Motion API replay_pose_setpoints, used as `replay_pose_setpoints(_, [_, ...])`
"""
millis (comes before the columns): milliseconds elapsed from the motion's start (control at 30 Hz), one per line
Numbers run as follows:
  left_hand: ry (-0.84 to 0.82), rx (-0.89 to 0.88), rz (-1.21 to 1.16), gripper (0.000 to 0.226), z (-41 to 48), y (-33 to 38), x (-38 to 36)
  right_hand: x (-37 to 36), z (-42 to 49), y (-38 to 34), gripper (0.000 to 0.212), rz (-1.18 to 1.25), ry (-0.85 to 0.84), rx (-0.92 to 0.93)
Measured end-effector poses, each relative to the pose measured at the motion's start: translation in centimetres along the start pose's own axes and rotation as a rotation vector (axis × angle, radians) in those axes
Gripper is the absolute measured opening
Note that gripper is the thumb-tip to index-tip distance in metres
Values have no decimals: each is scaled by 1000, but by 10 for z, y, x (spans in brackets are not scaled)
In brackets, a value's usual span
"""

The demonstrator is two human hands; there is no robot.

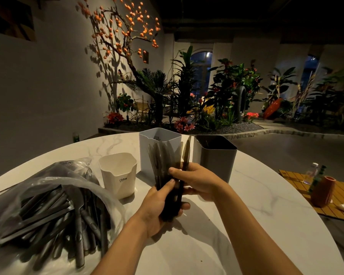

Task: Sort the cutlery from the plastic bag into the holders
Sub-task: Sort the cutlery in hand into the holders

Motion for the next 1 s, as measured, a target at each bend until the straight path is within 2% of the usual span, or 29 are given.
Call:
replay_pose_setpoints(167, [-67,33,-8,41,-2,-4,-5,-13,4,3,44,35,-16,8])
replay_pose_setpoints(567, [-110,69,-121,33,-5,-6,-2,-26,0,9,33,66,-28,-36])
replay_pose_setpoints(667, [-135,113,-176,38,-5,-8,-8,-16,3,13,40,75,-15,-54])
replay_pose_setpoints(767, [-109,133,-149,40,-1,-12,-8,-12,2,12,39,40,-24,-46])
replay_pose_setpoints(1000, [10,34,-85,34,2,-4,4,11,-6,1,40,-134,18,-58])
Point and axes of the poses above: each hand's wrist, its own z-axis towards the middle knuckle, its own x-axis out of the back of the hand, y = z × x, the point moved 10 cm from there along z, towards the middle knuckle, and after that the axes turned 13 degrees about x, right-handed, at the moved point
